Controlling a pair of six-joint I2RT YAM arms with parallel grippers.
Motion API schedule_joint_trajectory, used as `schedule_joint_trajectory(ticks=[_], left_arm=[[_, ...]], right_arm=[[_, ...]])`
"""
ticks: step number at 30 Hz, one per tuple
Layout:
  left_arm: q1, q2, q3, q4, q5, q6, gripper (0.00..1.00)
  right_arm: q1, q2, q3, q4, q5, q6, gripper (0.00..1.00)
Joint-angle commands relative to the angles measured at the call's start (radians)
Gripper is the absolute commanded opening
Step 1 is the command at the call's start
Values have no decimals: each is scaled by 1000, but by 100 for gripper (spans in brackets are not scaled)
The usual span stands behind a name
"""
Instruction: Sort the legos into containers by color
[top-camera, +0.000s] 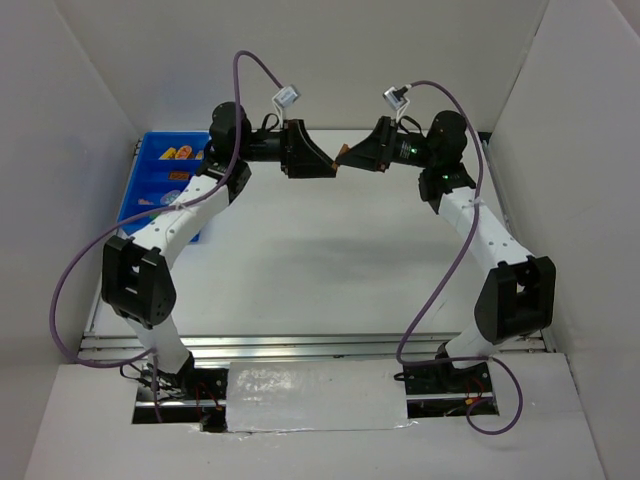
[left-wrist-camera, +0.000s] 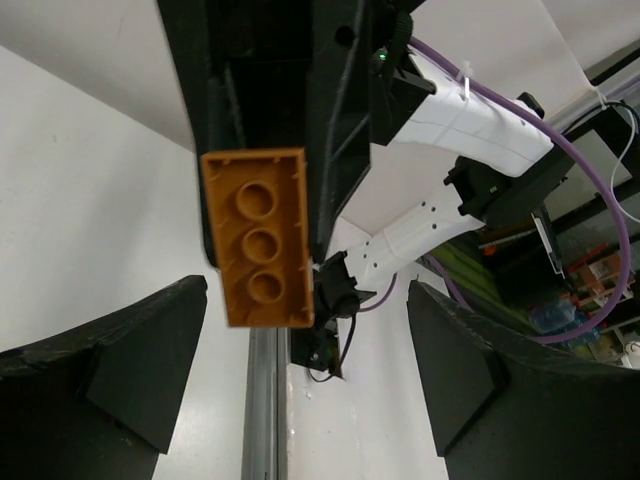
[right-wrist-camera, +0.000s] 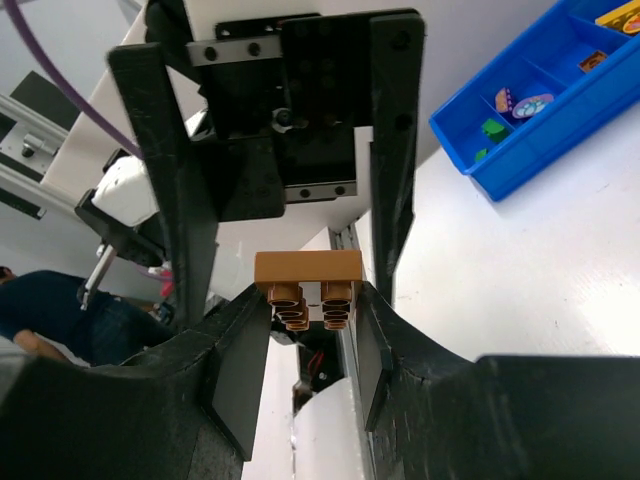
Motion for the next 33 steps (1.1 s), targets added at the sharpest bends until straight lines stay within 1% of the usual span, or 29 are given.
schedule_joint_trajectory(ticks=[1,2,3,5,6,8,9,10,12,13,14,15,16,17,18,20,21,22,23,24,25,26,27,28,29,30,31,32,33], left_arm=[[-20,19,64,26,26,23,92],[-22,24,73,13,26,29,89],[-26,27,73,14,30,26,83],[-28,31,67,31,32,12,75],[-28,31,67,28,32,14,67],[-28,37,77,-3,27,33,62],[-26,37,81,-4,27,35,53],[-28,43,82,-6,29,34,47],[-28,48,91,-7,30,30,39],[-28,51,93,-7,27,29,34],[-28,54,99,-14,27,29,27],[-28,57,104,-18,26,30,17],[-26,63,108,-21,24,32,11],[-26,70,123,-39,22,37,8],[-25,73,133,-53,19,41,0],[-20,85,160,-104,10,72,0],[-10,85,166,-119,6,83,0],[-2,82,173,-138,0,99,0],[9,77,177,-206,-39,151,0],[42,73,174,-236,-60,174,0],[64,62,170,-257,-82,193,0],[85,59,162,-309,-108,222,0],[137,54,156,-329,-157,236,0],[167,45,153,-352,-189,254,0],[223,42,162,-438,-232,314,0],[248,42,172,-505,-349,346,0],[274,40,186,-559,-435,377,0],[320,45,217,-668,-529,406,0],[343,50,229,-707,-686,406,0]], right_arm=[[10,18,38,-20,-4,-48,0],[10,21,35,-15,-4,-46,0],[10,21,34,-17,1,-54,0],[10,19,44,-46,1,-72,0],[9,19,48,-58,2,-95,0],[10,16,54,-86,8,-111,0],[10,16,54,-89,11,-114,0],[10,15,51,-84,11,-112,0],[10,19,54,-83,10,-108,0],[9,19,55,-77,10,-105,0],[12,22,55,-72,7,-102,0],[13,22,55,-67,5,-94,1],[12,22,54,-49,1,-86,12],[10,27,49,-29,-7,-74,66],[9,27,45,-11,-8,-39,99],[3,21,14,67,2,7,100],[-10,18,2,103,4,56,100],[-19,15,-26,176,2,85,100],[-30,7,-41,216,-1,113,100],[-54,2,-54,250,2,166,100],[-65,-2,-81,306,7,191,100],[-79,-15,-97,327,13,207,100],[-91,-22,-107,334,18,222,100],[-109,-30,-129,328,31,218,100],[-116,-45,-138,318,36,202,100],[-122,-53,-144,302,42,190,100],[-123,-62,-153,249,51,170,100],[-123,-76,-153,214,56,121,100],[-122,-84,-153,183,65,98,99]])
